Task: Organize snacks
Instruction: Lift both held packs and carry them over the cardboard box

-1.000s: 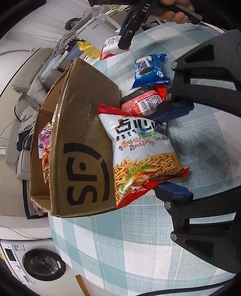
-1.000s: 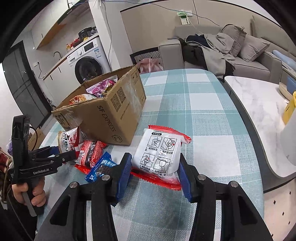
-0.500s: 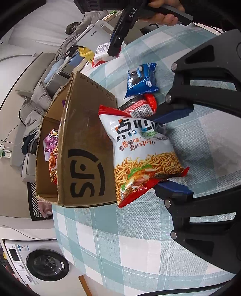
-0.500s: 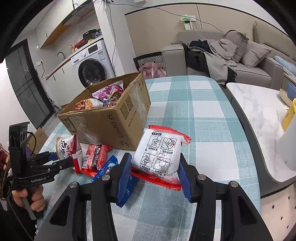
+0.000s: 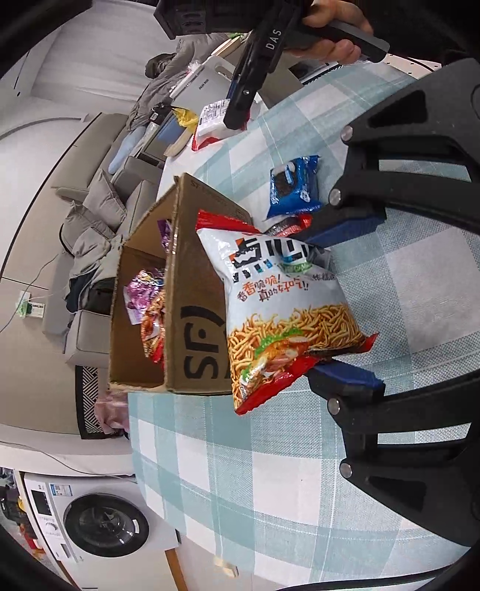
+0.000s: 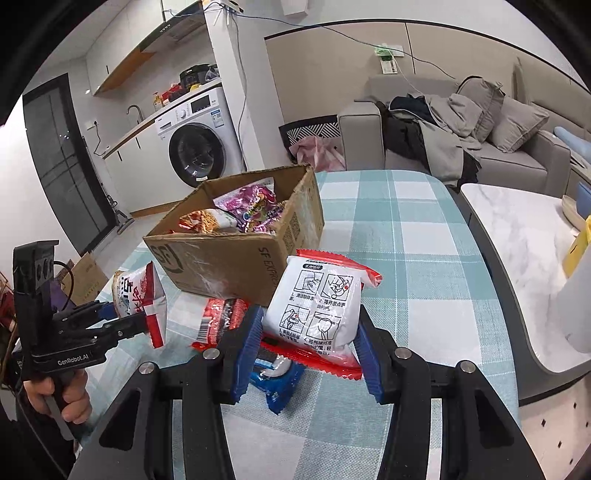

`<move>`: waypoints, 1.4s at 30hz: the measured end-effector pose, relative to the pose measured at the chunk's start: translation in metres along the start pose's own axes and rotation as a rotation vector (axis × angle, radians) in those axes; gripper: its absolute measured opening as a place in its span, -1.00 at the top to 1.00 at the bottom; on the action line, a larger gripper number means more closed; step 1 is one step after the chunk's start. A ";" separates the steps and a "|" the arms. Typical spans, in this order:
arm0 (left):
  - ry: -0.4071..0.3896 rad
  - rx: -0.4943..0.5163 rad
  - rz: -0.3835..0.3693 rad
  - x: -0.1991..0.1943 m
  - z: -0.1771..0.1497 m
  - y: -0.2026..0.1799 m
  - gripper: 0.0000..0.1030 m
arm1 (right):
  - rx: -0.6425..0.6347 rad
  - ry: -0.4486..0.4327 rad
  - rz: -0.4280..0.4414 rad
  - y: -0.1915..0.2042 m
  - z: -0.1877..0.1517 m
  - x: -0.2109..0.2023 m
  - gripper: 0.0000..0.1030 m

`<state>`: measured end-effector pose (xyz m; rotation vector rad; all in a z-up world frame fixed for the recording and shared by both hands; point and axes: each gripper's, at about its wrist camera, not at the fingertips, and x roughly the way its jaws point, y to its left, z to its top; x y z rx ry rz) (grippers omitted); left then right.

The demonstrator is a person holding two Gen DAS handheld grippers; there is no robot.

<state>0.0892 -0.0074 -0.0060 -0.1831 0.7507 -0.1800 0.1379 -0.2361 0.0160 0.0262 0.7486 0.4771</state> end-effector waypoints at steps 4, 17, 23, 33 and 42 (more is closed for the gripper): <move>-0.014 -0.003 -0.002 -0.009 0.004 0.000 -0.03 | -0.006 -0.016 0.007 0.006 0.003 -0.006 0.05; -0.082 -0.008 -0.007 -0.037 0.024 -0.002 -0.03 | -0.043 -0.043 0.047 0.034 0.017 -0.016 0.05; -0.101 -0.014 -0.007 -0.045 0.037 -0.003 -0.03 | -0.061 -0.048 0.070 0.046 0.026 -0.015 0.05; -0.124 -0.013 0.009 -0.053 0.063 -0.006 -0.03 | -0.075 -0.053 0.116 0.060 0.043 -0.006 0.05; -0.123 -0.010 0.022 -0.044 0.085 -0.007 -0.03 | -0.081 -0.054 0.144 0.065 0.058 0.009 0.05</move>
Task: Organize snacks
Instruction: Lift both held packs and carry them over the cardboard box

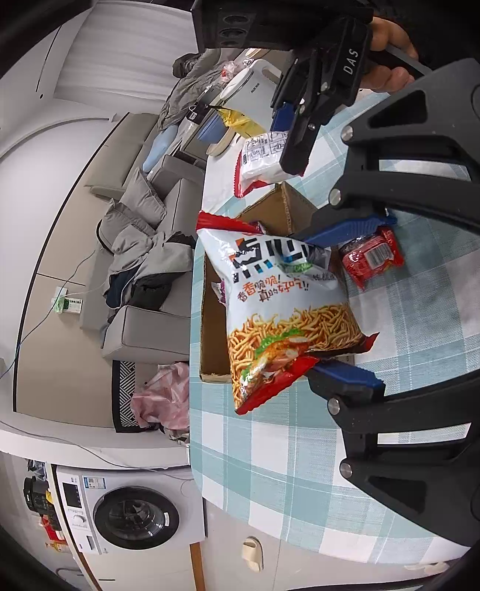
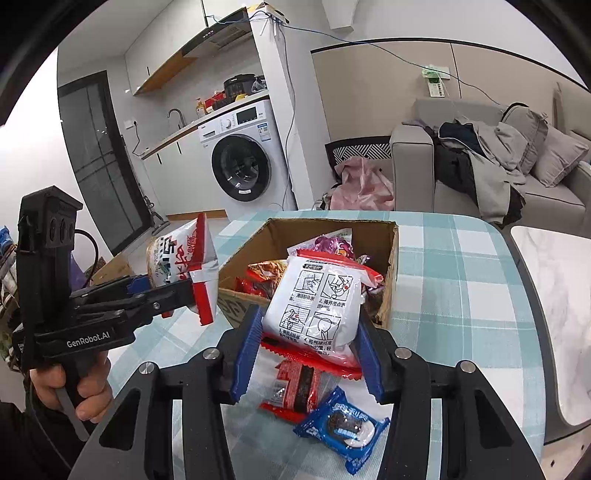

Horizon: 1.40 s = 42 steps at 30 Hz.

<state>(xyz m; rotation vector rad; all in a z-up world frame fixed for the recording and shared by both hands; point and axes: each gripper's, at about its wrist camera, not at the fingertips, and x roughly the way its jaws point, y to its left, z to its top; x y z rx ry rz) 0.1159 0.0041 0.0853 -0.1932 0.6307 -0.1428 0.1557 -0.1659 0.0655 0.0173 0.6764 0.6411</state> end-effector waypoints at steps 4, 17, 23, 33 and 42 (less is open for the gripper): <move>-0.002 0.000 0.002 0.005 0.008 0.000 -0.03 | 0.000 0.003 0.005 0.000 0.008 0.007 0.05; -0.009 0.019 0.008 0.031 0.042 0.001 -0.03 | -0.008 -0.002 0.009 -0.001 0.032 0.028 0.05; 0.004 0.018 0.023 0.053 0.052 0.005 -0.03 | -0.002 0.005 0.007 -0.003 0.038 0.043 0.05; 0.040 0.027 0.046 0.093 0.055 0.013 -0.03 | 0.007 0.030 0.009 -0.009 0.041 0.070 0.05; 0.079 0.053 0.077 0.123 0.048 0.012 -0.04 | -0.008 0.061 -0.012 -0.014 0.035 0.088 0.04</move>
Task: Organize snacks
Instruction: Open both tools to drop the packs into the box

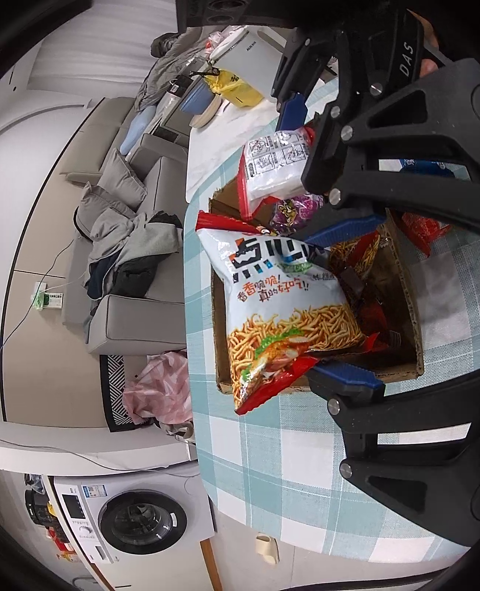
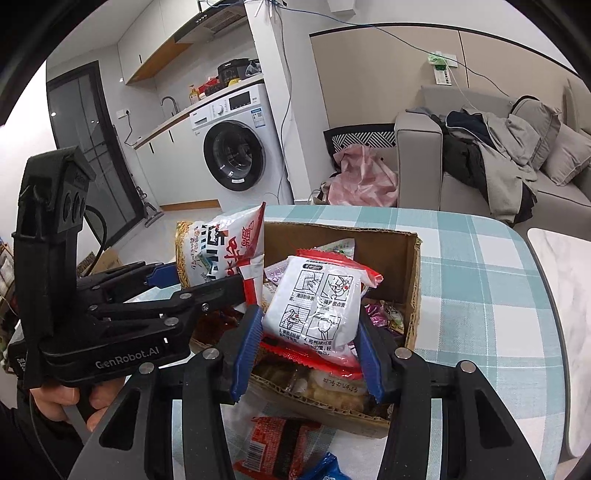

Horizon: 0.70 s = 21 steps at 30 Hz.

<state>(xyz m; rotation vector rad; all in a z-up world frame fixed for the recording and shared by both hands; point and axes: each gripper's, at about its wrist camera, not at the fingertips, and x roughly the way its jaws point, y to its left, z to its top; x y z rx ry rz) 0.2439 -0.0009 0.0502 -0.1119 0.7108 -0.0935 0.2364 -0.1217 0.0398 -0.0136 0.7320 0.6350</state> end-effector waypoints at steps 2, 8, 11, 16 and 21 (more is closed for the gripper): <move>-0.002 0.014 0.010 0.003 -0.001 -0.001 -0.04 | -0.005 0.004 -0.014 -0.001 -0.001 0.002 0.04; 0.009 0.006 0.011 0.007 0.000 -0.001 -0.05 | -0.011 -0.003 -0.036 -0.004 -0.002 -0.002 0.03; 0.012 -0.003 -0.002 0.006 0.001 0.000 -0.06 | -0.024 -0.020 -0.047 -0.004 -0.002 -0.010 0.00; -0.003 0.010 0.005 -0.006 0.000 -0.002 -0.32 | -0.034 -0.042 -0.077 -0.003 -0.006 -0.027 -0.50; -0.045 0.013 0.014 -0.032 -0.003 -0.004 -0.99 | -0.019 -0.059 -0.100 -0.004 -0.013 -0.045 -0.85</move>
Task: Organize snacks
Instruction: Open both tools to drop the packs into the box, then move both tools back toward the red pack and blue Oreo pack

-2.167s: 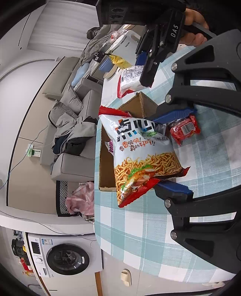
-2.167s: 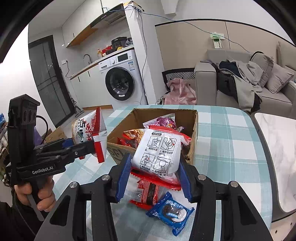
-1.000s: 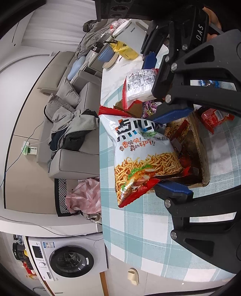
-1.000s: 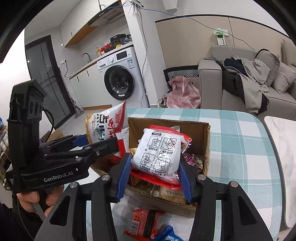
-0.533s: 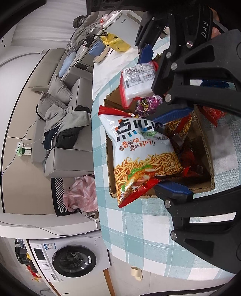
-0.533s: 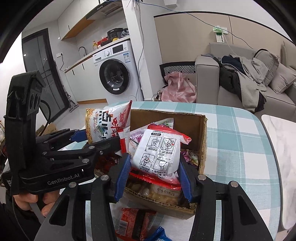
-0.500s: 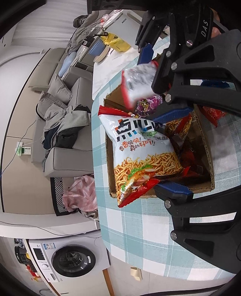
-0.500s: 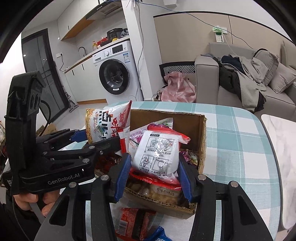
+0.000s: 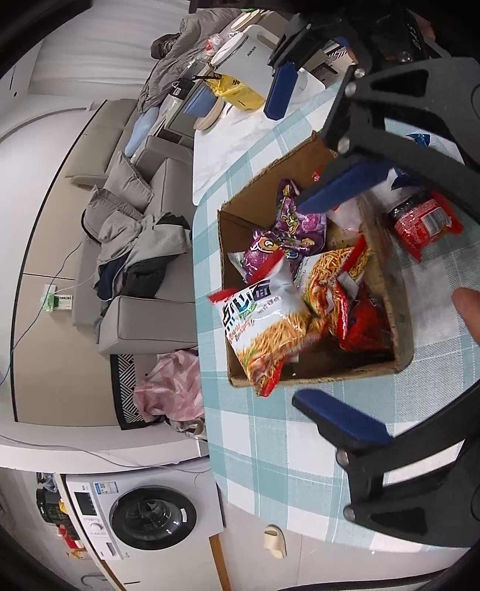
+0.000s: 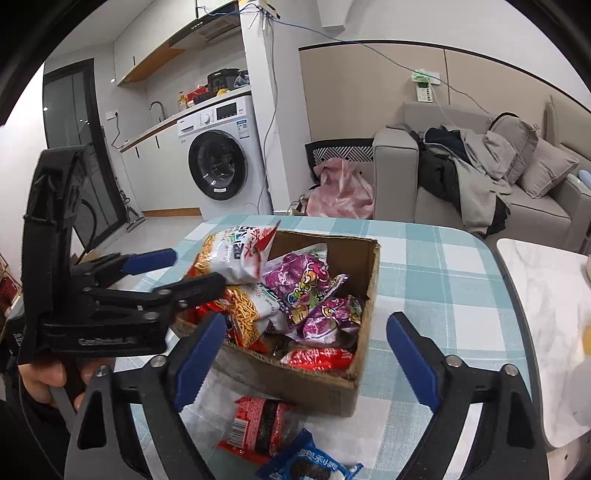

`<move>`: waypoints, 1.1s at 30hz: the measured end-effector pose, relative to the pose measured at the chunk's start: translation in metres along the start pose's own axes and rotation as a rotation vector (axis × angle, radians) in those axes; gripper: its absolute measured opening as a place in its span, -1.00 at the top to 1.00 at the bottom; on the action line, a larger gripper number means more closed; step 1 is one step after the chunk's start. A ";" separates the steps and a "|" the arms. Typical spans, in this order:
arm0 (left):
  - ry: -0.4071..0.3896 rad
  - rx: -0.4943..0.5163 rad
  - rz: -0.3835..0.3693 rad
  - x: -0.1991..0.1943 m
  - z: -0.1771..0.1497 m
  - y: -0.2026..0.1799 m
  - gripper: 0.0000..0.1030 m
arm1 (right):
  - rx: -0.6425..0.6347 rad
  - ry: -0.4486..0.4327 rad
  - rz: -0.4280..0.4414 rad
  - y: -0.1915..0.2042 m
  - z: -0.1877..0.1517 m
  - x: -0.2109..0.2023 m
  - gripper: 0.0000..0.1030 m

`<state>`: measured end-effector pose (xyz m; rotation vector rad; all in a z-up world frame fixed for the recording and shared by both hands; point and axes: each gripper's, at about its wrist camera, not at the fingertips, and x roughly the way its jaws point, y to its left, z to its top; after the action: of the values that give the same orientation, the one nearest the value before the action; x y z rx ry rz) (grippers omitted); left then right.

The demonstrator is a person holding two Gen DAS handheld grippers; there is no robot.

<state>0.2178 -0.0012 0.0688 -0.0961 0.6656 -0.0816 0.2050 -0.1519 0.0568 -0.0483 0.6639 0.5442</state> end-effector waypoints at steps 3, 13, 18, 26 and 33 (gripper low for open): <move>-0.016 -0.009 -0.001 -0.018 -0.005 0.001 -0.99 | 0.007 -0.008 -0.016 -0.001 -0.005 -0.010 -0.98; -0.056 -0.029 0.046 -0.071 -0.044 0.004 -0.99 | 0.027 -0.048 -0.019 0.000 -0.024 -0.042 -1.00; -0.070 -0.045 0.051 -0.088 -0.069 0.003 -0.99 | 0.026 -0.037 -0.019 0.002 -0.038 -0.052 -1.00; -0.051 -0.044 0.059 -0.092 -0.099 -0.002 -0.99 | 0.004 0.005 -0.039 0.006 -0.066 -0.050 -1.00; -0.032 -0.046 0.049 -0.080 -0.110 -0.005 -0.99 | -0.002 0.032 -0.049 0.002 -0.079 -0.043 -1.00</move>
<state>0.0865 -0.0047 0.0320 -0.1249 0.6377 -0.0173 0.1309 -0.1870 0.0201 -0.0747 0.6920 0.4981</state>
